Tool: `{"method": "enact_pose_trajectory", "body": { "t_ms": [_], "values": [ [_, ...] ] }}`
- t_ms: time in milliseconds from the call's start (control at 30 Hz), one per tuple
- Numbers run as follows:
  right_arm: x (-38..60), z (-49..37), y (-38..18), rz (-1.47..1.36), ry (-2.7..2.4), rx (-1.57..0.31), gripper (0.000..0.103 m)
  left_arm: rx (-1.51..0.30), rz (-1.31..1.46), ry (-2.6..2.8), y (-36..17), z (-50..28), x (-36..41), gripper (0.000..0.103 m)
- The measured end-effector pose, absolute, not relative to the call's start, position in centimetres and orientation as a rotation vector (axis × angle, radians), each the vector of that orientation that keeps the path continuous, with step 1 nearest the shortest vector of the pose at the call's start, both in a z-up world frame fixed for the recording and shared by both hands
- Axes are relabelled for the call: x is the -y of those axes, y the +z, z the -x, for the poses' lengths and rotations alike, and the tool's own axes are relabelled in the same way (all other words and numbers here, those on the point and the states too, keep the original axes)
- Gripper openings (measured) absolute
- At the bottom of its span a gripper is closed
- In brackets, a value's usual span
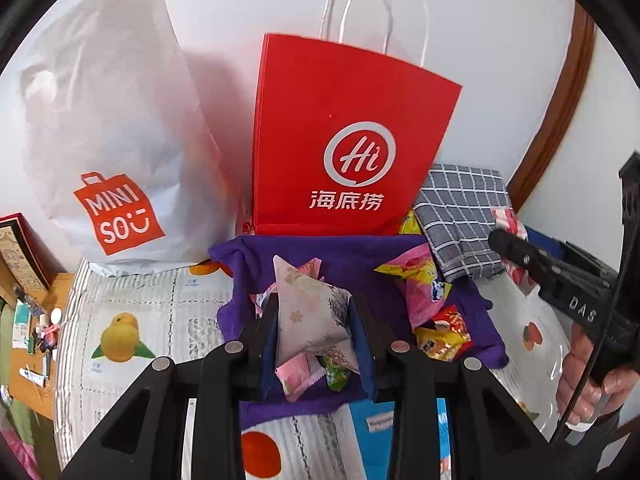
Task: Organize snacks
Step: 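Carry the pink packet and strawberry packet over the purple towel with both tools, then open the left tool over the towel while the right tool releases the strawberry packet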
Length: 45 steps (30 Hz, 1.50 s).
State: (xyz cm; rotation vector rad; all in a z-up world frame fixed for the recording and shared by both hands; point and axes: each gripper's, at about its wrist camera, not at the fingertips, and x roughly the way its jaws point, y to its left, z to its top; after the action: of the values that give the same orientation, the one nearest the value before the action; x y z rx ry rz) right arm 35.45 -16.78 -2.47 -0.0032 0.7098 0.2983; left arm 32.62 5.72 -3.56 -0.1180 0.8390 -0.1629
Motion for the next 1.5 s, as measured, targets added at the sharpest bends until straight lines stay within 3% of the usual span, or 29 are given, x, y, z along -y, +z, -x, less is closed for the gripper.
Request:
{"method": "enact_pose_trajectory", "body": {
  "t_ms": [1033,1167,1300,1500],
  "values": [
    [14.8,-40.6,-12.6,0.086,0.418,-1.093,0.054,-0.939,0.192,-0.23,-7.7,-37.3,-5.4,0.031],
    [15.3,-40.4,-11.8,0.107,0.397,-1.086,0.058,-0.954,0.21,-0.222,-8.6,-38.3,-4.8,0.031],
    [16.3,-40.3,-10.4,0.095,0.389,-1.041,0.075,-0.985,0.219,-0.185,-9.8,-39.5,-4.7,0.031],
    [17.6,-40.4,-9.3,0.048,0.388,-1.023,0.075,-1.033,0.238,-0.185,-11.6,-40.4,-4.1,0.031]
  ]
}}
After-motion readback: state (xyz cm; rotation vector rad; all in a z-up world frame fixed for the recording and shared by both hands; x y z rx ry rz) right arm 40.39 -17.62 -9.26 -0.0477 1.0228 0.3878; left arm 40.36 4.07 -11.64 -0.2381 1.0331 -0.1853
